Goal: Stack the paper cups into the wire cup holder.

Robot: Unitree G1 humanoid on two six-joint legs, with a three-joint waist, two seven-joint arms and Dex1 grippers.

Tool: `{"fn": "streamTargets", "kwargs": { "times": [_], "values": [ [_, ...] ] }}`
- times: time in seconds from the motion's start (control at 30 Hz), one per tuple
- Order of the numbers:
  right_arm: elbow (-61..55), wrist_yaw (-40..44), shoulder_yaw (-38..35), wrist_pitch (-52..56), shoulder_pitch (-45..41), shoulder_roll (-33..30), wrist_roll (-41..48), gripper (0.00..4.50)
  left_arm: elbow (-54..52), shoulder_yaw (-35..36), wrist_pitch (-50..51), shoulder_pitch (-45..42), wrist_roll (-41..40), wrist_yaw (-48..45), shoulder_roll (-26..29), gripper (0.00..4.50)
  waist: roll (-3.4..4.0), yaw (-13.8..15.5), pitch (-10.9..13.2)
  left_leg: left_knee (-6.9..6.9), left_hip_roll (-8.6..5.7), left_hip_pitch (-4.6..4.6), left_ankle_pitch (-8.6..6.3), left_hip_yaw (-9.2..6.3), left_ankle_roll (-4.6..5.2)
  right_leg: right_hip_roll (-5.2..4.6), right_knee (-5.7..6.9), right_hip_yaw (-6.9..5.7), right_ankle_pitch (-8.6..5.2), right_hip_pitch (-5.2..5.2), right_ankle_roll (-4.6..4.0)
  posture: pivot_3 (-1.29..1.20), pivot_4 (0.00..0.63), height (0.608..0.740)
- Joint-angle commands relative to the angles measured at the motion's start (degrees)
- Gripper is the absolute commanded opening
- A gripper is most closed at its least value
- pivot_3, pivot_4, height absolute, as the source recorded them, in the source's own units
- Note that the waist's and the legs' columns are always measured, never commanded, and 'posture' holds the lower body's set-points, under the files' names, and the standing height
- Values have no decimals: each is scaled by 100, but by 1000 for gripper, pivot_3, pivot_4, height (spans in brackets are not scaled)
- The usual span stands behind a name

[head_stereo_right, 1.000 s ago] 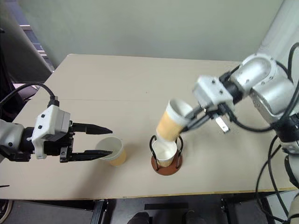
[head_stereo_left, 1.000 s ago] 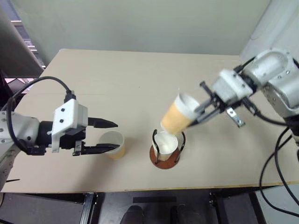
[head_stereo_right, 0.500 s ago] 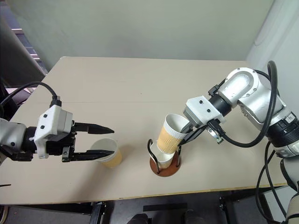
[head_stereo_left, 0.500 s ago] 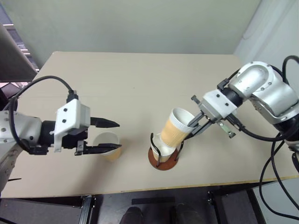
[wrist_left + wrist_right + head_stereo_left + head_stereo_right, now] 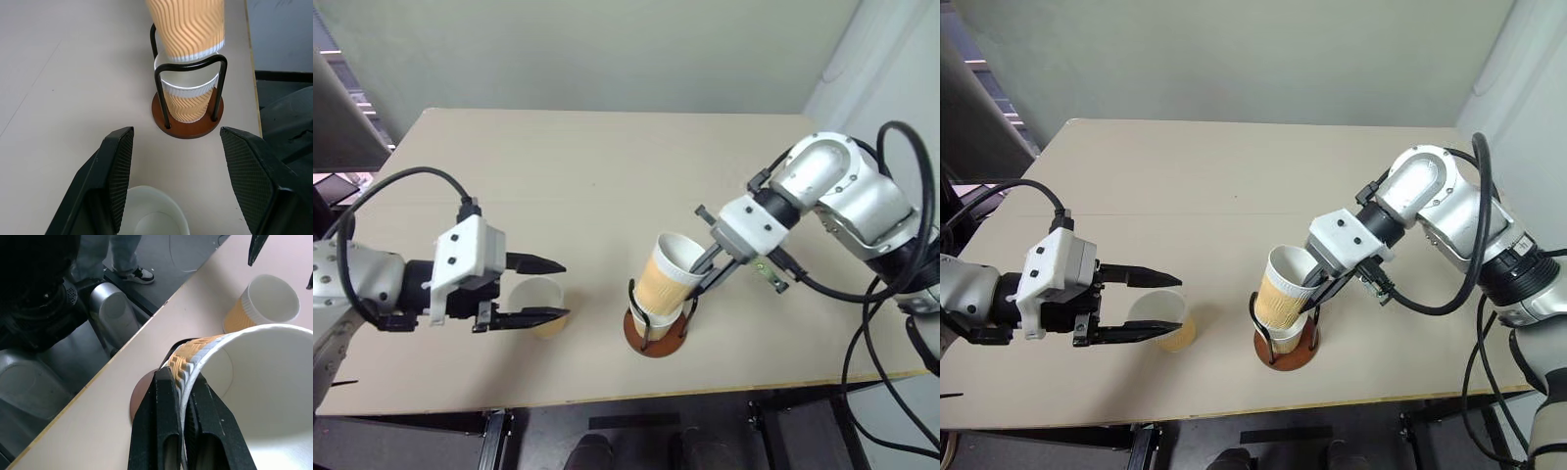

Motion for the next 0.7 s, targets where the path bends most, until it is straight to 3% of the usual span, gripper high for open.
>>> {"fn": "streamTargets", "kwargs": {
  "times": [0.03,0.2,0.3,0.67,0.7],
  "values": [
    [-25,17,-47,-147,-62,-52,-83,90,-160,251,18,17,-52,62,30,3014,0,1,0,0,-1,0,0,0,0,0,0,0,0,0,0,0,150,740],
    [-15,17,-76,-143,-75,-16,-143,90,-186,249,20,22,-86,101,40,3014,0,-1,0,-1,1,0,-1,0,-1,1,-1,0,-1,0,-2,0,150,740],
    [-27,17,-80,-116,-84,0,-148,628,-180,235,16,16,-90,104,46,3014,0,-1,0,-1,1,0,-1,1,-2,1,-1,0,-1,0,-2,0,150,740],
    [107,17,-363,30,-119,136,-288,4466,-88,119,-30,-87,-70,74,62,3014,0,-2,0,-2,1,0,-1,0,-2,1,-1,0,-1,0,-2,0,150,740],
    [178,17,-468,84,-139,150,-295,4466,-53,104,-50,-98,-56,46,69,3014,0,-2,0,-1,2,1,-1,1,-2,1,-1,0,-1,0,-3,0,150,740]
  ]
}}
